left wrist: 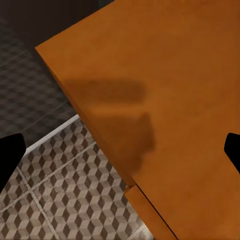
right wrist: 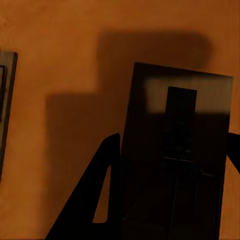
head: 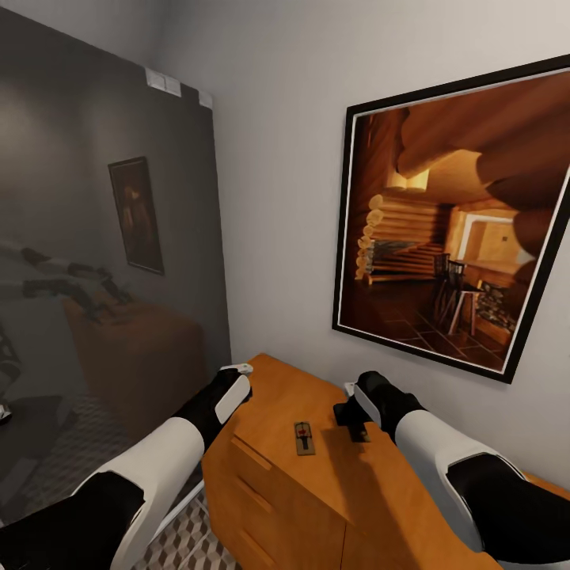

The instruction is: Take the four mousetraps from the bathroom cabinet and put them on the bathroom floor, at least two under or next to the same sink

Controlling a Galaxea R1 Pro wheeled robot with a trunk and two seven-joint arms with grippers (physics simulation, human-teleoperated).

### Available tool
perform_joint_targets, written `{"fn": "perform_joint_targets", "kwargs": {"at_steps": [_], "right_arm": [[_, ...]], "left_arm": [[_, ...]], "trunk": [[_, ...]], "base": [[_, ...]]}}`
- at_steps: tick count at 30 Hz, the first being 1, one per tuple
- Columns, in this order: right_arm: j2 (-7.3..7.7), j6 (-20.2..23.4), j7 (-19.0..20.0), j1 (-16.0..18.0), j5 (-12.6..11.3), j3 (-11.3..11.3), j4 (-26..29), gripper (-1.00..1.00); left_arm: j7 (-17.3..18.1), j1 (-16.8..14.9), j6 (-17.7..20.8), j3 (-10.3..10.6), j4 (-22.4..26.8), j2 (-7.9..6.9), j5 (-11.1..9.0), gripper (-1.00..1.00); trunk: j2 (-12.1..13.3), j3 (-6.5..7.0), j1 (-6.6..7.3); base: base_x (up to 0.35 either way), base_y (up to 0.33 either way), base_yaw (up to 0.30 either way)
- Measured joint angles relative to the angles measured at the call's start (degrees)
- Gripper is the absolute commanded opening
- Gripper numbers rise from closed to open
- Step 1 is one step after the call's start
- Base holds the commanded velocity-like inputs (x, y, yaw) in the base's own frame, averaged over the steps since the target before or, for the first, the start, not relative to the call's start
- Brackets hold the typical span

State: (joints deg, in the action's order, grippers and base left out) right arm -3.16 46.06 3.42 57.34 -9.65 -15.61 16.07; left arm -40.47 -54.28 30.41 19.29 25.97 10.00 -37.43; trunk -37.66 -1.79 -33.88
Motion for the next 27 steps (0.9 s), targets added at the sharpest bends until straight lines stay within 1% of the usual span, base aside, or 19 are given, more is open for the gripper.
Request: {"fn": "perform_joint_targets", "kwargs": {"at_steps": [6,16,20,23,27], "right_arm": [[-0.21,-0.1,-0.3,0.0,0.4,-0.1,0.3,-1.0],[0.01,-0.1,-0.6,0.0,0.6,-0.2,0.3,-1.0],[0.07,-0.1,-0.7,0.0,1.1,-0.3,0.3,-1.0],[0.58,-0.1,-0.7,0.0,1.8,-0.3,0.3,-1.0],[1.01,-0.1,-0.6,0.0,2.0,-0.3,0.3,-1.0]], "left_arm": [[-0.1,0.0,0.0,0.0,0.0,0.0,0.0,1.0],[-0.3,0.0,-0.1,0.0,0.0,0.0,0.0,1.0],[-0.4,0.0,-0.1,-0.1,0.0,0.0,0.0,1.0],[-0.4,0.0,-0.1,0.0,0.0,0.0,0.0,1.0],[-0.4,0.0,-0.6,0.0,0.0,0.0,0.0,1.0]], "trunk": [[0.0,0.0,0.0],[0.0,0.0,0.0],[0.0,0.0,0.0],[0.0,0.0,0.0],[0.0,0.0,-0.01]], "base": [[0.0,0.0,0.0],[0.0,0.0,0.0],[0.0,-0.015,0.0],[-0.043,-0.117,0.0],[-0.115,-0.223,0.0]]}}
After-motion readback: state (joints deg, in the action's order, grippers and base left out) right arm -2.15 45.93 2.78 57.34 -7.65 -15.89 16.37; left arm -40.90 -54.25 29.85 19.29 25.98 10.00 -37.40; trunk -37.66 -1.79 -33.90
